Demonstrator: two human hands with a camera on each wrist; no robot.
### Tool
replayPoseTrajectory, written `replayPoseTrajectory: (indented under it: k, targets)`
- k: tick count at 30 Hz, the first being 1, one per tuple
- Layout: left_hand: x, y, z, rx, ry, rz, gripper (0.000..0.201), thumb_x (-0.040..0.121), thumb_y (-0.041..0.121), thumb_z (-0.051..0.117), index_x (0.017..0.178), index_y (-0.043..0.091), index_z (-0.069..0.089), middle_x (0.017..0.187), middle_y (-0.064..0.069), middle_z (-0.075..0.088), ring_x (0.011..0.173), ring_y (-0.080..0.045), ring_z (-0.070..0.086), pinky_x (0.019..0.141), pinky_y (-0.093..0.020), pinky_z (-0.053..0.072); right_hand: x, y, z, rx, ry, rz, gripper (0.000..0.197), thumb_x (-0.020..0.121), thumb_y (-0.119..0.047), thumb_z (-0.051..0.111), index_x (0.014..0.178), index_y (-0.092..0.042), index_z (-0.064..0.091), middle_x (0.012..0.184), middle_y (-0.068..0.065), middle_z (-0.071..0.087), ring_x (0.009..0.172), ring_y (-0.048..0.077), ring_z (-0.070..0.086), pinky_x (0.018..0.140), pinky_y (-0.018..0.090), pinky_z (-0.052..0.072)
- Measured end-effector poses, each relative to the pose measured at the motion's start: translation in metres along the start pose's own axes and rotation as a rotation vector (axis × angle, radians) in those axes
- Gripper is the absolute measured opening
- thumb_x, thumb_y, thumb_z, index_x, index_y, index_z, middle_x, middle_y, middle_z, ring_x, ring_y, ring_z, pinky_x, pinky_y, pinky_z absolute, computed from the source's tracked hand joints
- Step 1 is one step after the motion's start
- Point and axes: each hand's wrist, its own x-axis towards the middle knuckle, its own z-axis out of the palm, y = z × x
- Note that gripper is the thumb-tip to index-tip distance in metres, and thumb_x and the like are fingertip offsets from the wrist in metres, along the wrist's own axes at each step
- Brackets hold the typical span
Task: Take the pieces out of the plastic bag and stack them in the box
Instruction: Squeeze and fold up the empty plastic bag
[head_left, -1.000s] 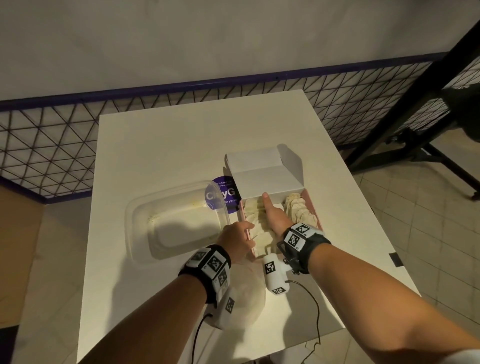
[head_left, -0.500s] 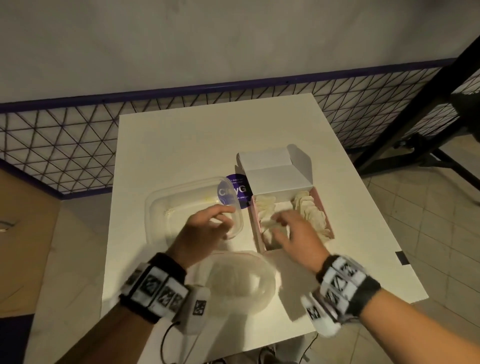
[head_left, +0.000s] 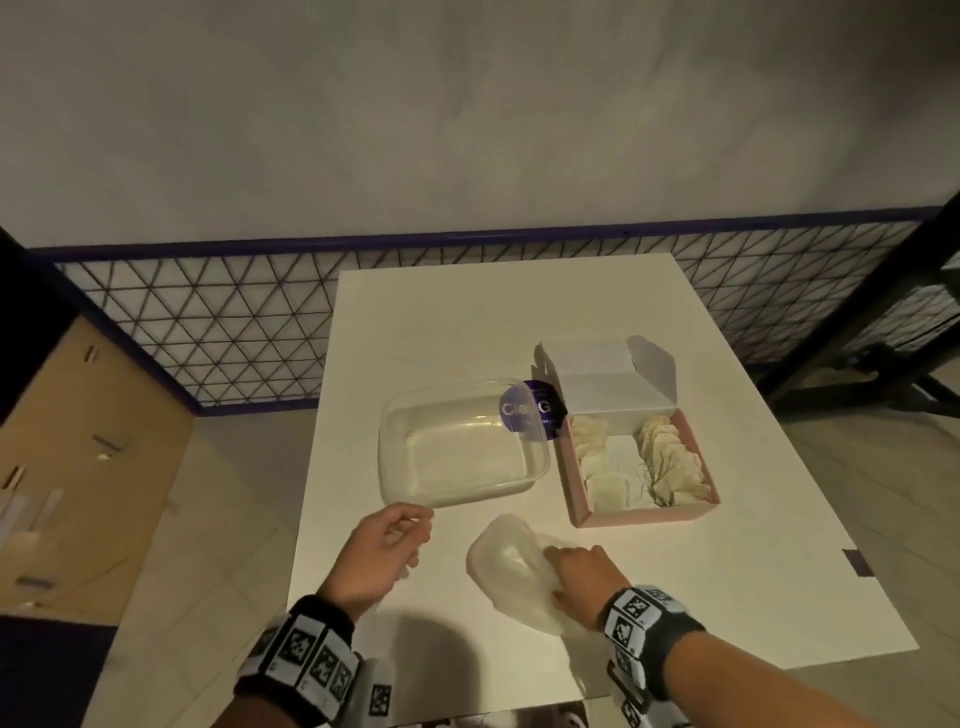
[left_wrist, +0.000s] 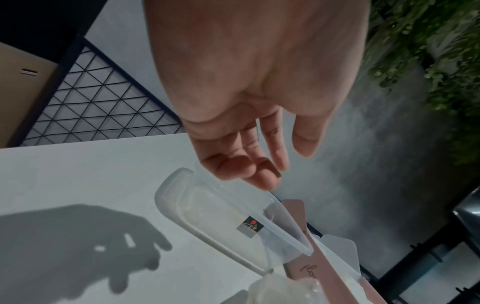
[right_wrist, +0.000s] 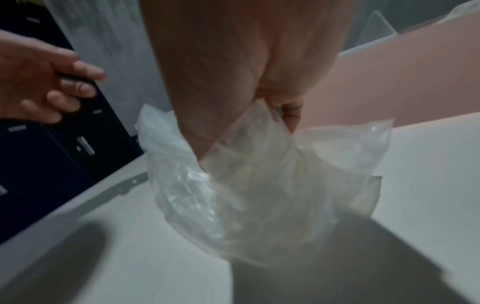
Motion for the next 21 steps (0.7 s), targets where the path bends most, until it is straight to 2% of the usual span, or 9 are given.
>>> replayPoseTrajectory:
  k: [3, 6, 8, 12, 14, 16, 17, 19, 21]
  targets:
    - [-0.012, 0.009, -0.005, 0.032, -0.067, 0.034, 0.016, 0.092, 0.034, 0.060, 0.108, 0.033, 0.064, 0.109, -0.003, 0.065, 0.087, -0.011, 0.064, 0.069, -0.018, 0.046, -0.017, -0.010, -0.026, 0.081, 0.109, -0.077, 0.027, 0.085, -0.026, 0.046, 0.105, -0.012, 0.055, 0.107, 0.010, 0.064, 0.102, 0.031, 0.057, 0.085, 0.035, 0.035]
    - [-0.024, 0.026, 0.002, -0.118, -0.220, 0.050, 0.055, 0.076, 0.062, 0.059, 0.128, 0.047, 0.048, 0.131, 0.012, 0.052, 0.115, -0.006, 0.055, 0.089, -0.023, 0.048, -0.040, -0.029, -0.058, 0.290, 0.314, -0.212, 0.022, 0.083, -0.027, 0.050, 0.094, -0.009, 0.056, 0.092, 0.009, 0.063, 0.089, 0.024, 0.054, 0.071, 0.028, 0.031]
    - [-0.031, 0.038, 0.017, -0.287, -0.333, 0.065, 0.065, 0.076, 0.060, 0.059, 0.137, 0.047, 0.039, 0.138, 0.013, 0.048, 0.123, -0.010, 0.053, 0.093, -0.027, 0.049, -0.053, -0.046, -0.076, 0.383, 0.426, -0.319, 0.014, 0.082, -0.022, 0.053, 0.089, -0.010, 0.053, 0.088, 0.006, 0.058, 0.082, 0.016, 0.045, 0.068, 0.022, 0.027]
    - [-0.036, 0.067, 0.040, -0.493, -0.510, 0.114, 0.076, 0.072, 0.040, 0.076, 0.139, 0.040, 0.041, 0.138, -0.007, 0.053, 0.126, -0.025, 0.053, 0.106, -0.044, 0.041, -0.066, -0.074, -0.100, 0.639, 0.549, -0.420, 0.012, 0.076, -0.018, 0.049, 0.081, -0.026, 0.042, 0.083, -0.016, 0.042, 0.082, -0.005, 0.039, 0.070, 0.013, 0.030]
    - [-0.039, 0.083, 0.042, -0.489, -0.534, 0.124, 0.069, 0.073, 0.023, 0.073, 0.136, 0.035, 0.047, 0.131, -0.011, 0.058, 0.121, -0.028, 0.056, 0.101, -0.044, 0.045, -0.071, -0.078, -0.107, 0.723, 0.626, -0.397, 0.025, 0.076, -0.014, 0.053, 0.086, -0.031, 0.037, 0.088, -0.015, 0.041, 0.088, -0.006, 0.041, 0.075, 0.015, 0.034]
    - [-0.040, 0.091, 0.043, -0.513, -0.465, 0.136, 0.059, 0.072, 0.007, 0.064, 0.127, 0.026, 0.056, 0.118, -0.013, 0.064, 0.108, -0.028, 0.062, 0.087, -0.036, 0.051, -0.078, -0.075, -0.111, 0.765, 0.725, -0.415, 0.047, 0.076, -0.014, 0.061, 0.110, -0.036, 0.038, 0.109, -0.015, 0.044, 0.103, 0.000, 0.044, 0.088, 0.021, 0.038]
    - [-0.042, 0.093, 0.044, -0.509, -0.413, 0.152, 0.052, 0.071, 0.004, 0.061, 0.120, 0.022, 0.061, 0.114, -0.014, 0.065, 0.101, -0.027, 0.063, 0.082, -0.035, 0.052, -0.084, -0.070, -0.113, 0.738, 0.783, -0.439, 0.062, 0.075, -0.019, 0.062, 0.125, -0.039, 0.032, 0.124, -0.018, 0.039, 0.115, 0.003, 0.040, 0.098, 0.023, 0.035]
    - [-0.046, 0.097, 0.054, -0.496, -0.292, 0.185, 0.034, 0.071, 0.006, 0.057, 0.104, 0.012, 0.066, 0.102, -0.014, 0.066, 0.090, -0.024, 0.064, 0.075, -0.032, 0.052, -0.096, -0.057, -0.114, 0.637, 0.836, -0.487, 0.085, 0.073, -0.034, 0.062, 0.144, -0.039, 0.013, 0.146, -0.018, 0.019, 0.137, 0.009, 0.021, 0.112, 0.030, 0.019]
    - [-0.053, 0.104, 0.071, -0.513, -0.211, 0.177, 0.019, 0.077, 0.010, 0.057, 0.093, 0.004, 0.065, 0.092, -0.013, 0.066, 0.084, -0.025, 0.063, 0.070, -0.031, 0.052, -0.107, -0.047, -0.112, 0.585, 0.767, -0.542, 0.096, 0.074, -0.057, 0.060, 0.147, -0.041, -0.001, 0.157, -0.012, -0.002, 0.146, 0.014, -0.001, 0.114, 0.035, 0.002]
